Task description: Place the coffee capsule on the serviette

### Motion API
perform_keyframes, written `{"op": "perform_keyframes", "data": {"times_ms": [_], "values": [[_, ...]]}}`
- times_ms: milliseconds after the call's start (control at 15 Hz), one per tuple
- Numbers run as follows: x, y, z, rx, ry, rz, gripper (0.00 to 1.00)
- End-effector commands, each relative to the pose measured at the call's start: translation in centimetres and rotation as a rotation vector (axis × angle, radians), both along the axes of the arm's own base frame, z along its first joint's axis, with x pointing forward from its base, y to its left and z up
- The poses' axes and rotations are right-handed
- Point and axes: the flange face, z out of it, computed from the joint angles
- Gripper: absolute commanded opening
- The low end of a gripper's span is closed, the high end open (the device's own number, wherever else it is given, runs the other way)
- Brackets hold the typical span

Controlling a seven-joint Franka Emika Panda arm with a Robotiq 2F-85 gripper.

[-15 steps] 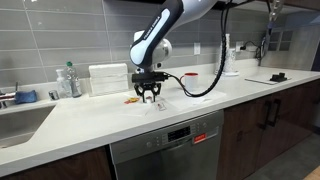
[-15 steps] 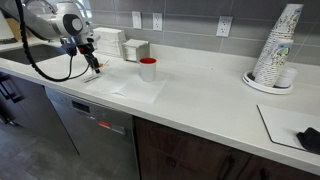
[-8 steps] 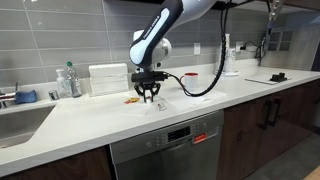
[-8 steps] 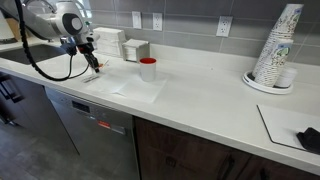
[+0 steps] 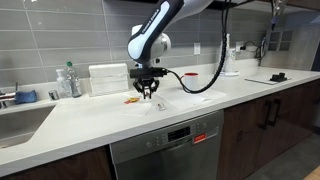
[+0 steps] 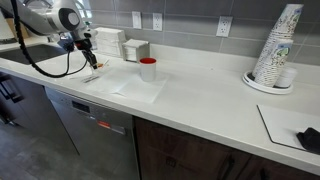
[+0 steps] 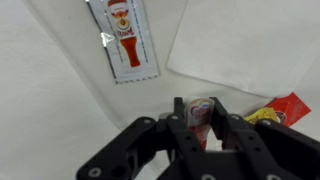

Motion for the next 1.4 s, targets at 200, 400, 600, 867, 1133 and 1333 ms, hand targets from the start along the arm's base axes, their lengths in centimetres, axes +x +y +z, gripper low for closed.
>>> {"op": "perform_keyframes", "data": {"times_ms": [200,400,600,867,1133,1333], "values": [[-2.1,-2.9,3.1,0.009,0.03,-0.068,0.32],[-3.0,-5.7,3.9,0.039,0.027,-0.127,0.29],[-3.9,-9.8,4.4,0.084,0.025,-0.218,0.26],[-4.7,-15.6,5.1,0.157,0.002,-0.355,0.41],[-4.4,-21.8,5.5,0.211,-0.029,-0.487,0.34],[-4.2,-25.3,5.2,0.244,-0.031,-0.566,0.31]]}}
